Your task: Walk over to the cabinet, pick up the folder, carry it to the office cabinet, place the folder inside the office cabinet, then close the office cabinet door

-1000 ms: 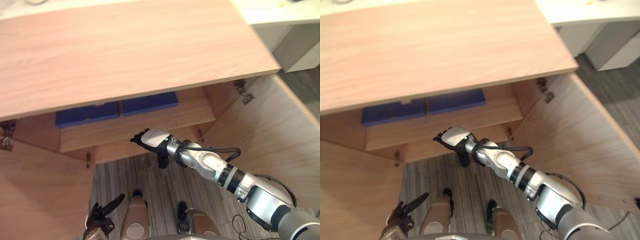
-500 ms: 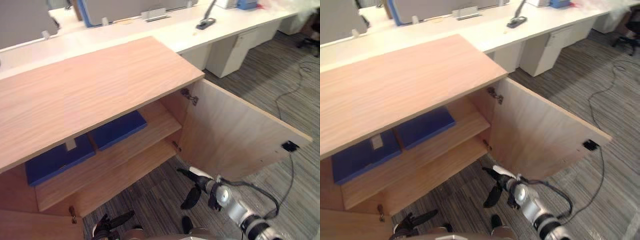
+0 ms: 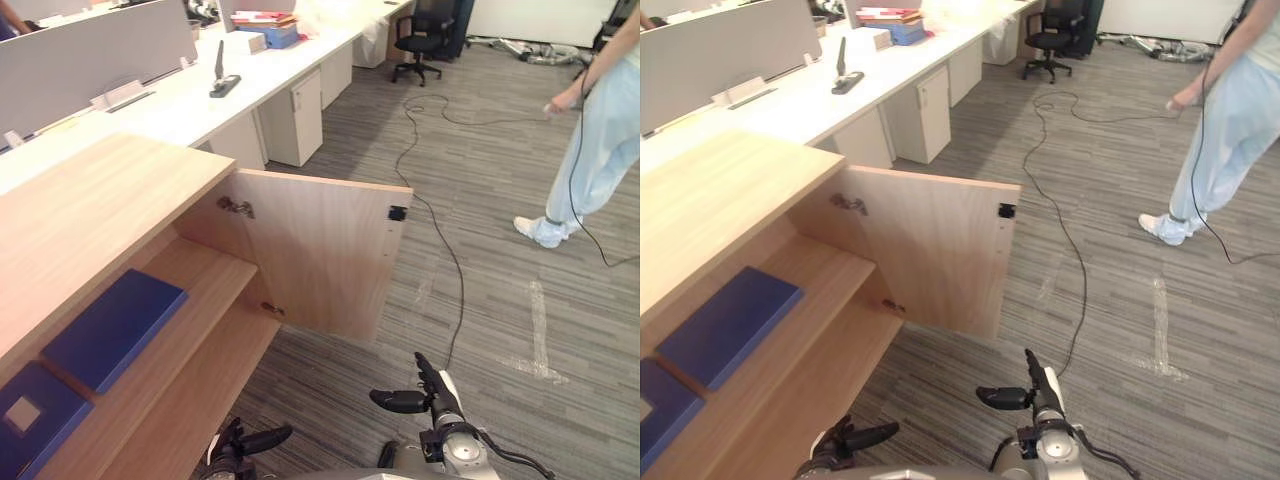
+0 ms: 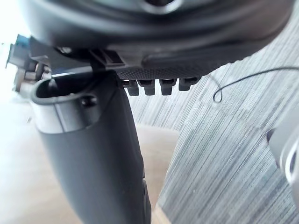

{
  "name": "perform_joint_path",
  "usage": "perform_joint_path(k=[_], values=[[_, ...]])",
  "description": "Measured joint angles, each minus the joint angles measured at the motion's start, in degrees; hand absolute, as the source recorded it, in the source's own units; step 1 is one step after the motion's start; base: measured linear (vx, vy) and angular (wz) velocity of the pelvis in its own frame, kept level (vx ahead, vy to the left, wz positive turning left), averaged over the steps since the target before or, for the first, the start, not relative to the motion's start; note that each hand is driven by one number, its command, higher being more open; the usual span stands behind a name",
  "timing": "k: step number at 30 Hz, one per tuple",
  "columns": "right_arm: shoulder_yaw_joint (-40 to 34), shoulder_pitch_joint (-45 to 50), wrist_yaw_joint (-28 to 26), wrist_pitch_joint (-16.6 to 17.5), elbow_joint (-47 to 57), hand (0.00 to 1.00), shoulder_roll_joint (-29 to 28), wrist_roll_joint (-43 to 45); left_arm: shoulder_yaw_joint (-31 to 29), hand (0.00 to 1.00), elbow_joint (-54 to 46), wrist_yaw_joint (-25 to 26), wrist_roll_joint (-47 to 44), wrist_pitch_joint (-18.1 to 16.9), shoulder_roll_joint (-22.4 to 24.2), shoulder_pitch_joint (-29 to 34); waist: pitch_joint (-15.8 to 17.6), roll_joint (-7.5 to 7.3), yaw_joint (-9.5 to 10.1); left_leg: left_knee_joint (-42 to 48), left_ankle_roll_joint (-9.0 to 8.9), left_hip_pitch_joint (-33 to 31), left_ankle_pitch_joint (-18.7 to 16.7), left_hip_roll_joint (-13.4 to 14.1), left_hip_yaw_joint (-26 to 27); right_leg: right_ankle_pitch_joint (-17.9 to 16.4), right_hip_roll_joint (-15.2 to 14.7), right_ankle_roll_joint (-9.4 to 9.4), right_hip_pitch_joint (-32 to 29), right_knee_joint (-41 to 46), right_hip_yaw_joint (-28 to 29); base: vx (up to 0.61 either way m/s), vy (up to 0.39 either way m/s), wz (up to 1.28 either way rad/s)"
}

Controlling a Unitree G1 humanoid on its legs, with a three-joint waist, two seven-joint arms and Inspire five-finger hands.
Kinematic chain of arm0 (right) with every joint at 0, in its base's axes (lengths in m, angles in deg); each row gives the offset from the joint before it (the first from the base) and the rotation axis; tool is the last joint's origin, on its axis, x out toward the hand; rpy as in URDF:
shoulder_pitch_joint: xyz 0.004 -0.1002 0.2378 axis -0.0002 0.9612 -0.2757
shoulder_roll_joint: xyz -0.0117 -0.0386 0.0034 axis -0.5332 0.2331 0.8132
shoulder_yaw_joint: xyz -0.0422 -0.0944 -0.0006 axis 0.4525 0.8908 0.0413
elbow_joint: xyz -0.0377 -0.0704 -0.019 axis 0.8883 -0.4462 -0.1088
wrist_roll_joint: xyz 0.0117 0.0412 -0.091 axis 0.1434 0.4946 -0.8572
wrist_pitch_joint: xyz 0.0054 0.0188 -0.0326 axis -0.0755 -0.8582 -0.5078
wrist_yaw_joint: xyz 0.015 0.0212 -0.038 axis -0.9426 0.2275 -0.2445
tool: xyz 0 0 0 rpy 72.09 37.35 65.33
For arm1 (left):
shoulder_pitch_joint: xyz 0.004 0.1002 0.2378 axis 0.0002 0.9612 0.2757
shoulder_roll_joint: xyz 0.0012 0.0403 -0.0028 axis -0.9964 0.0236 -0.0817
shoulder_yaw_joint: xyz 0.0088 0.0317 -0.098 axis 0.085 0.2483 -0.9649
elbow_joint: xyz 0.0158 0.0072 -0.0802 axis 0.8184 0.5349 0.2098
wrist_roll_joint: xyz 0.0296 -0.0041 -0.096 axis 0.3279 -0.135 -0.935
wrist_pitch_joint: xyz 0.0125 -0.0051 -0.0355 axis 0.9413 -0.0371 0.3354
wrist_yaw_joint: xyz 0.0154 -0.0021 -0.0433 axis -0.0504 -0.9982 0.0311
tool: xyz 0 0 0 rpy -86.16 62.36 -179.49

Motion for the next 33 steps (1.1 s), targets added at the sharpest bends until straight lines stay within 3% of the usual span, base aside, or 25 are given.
perform_joint_path(k=[2, 4, 7, 13, 20, 25, 33], values=[[-3.1, -0.8, 2.2, -0.1, 0.0, 1.0, 0.1, 0.0, 1.1, 1.0, -0.2, 0.1, 0.0, -0.1, -0.1, 0.1, -0.4, 0.51, 0.24, -4.2, 1.26, 0.3, 1.0, 0.2, -1.0, 0.4, 3.0, 0.09, 0.6, -4.1, -1.9, 0.06, -0.022, -0.54], [-4.7, -1.1, 3.9, -0.1, 0.0, 1.0, 0.3, 0.0, 1.6, 1.0, 0.0, 0.2, -0.1, 0.0, -0.7, 0.1, -0.4, 0.11, 0.22, -5.1, 0.77, 0.9, 2.4, 1.2, -1.5, 2.6, 5.4, -0.83, 1.4, -6.8, -1.9, 0.03, -0.063, -0.42], [-6.8, -1.2, 6.3, -0.1, 0.0, 1.0, 1.8, 0.0, 2.0, 1.0, -0.1, 0.4, -0.1, 0.0, -0.4, 0.1, -0.8, 0.66, 0.07, -5.9, 0.59, 1.2, 3.2, 2.4, -1.4, 4.6, 8.1, -1.46, 2.6, -10.8, -1.6, 0.06, -0.049, -0.2], [-8.0, -3.8, 6.4, 0.0, 0.0, 1.0, 2.7, 0.0, 2.0, 1.0, -0.1, 0.8, -0.6, 0.0, 0.7, 1.0, -1.9, 2.48, 0.16, -7.3, -0.22, 2.2, 3.9, 1.8, -1.7, 4.8, 7.8, -2.16, 3.2, -10.4, -1.6, 0.09, 0.047, 0.04], [-8.1, -10.6, 6.4, 0.4, 0.9, 1.0, 3.9, 0.0, 1.6, 1.0, -0.6, 0.8, -0.6, 0.0, 0.5, 1.4, -2.0, 2.68, 0.6, -7.8, -0.24, 1.9, 3.9, 0.2, -3.3, 5.8, 6.2, -0.95, 3.6, -10.9, -2.3, 0.01, 0.07, 0.11], [-8.0, -19.3, 6.6, 1.0, 0.5, 1.0, 8.8, 1.6, -0.6, 1.0, -0.5, 0.8, -0.9, 0.0, -0.1, 1.7, -2.1, 2.75, 1.5, -7.8, -0.43, 1.5, 4.1, -0.4, -4.4, 6.7, 5.6, -0.72, 4.1, -11.9, -2.9, -0.01, 0.043, 0.08], [-7.3, -33.8, 7.7, 3.4, -12.6, 1.0, 13.7, 9.2, -4.5, 1.0, 0.8, 0.8, -3.7, 1.3, -1.1, 6.0, -2.2, 2.75, 3.52, -8.2, -0.41, 1.3, 4.5, -0.5, -6.2, 8.0, 5.9, -0.72, 5.9, -14.6, -4.5, -0.01, 0.007, 0.11]])
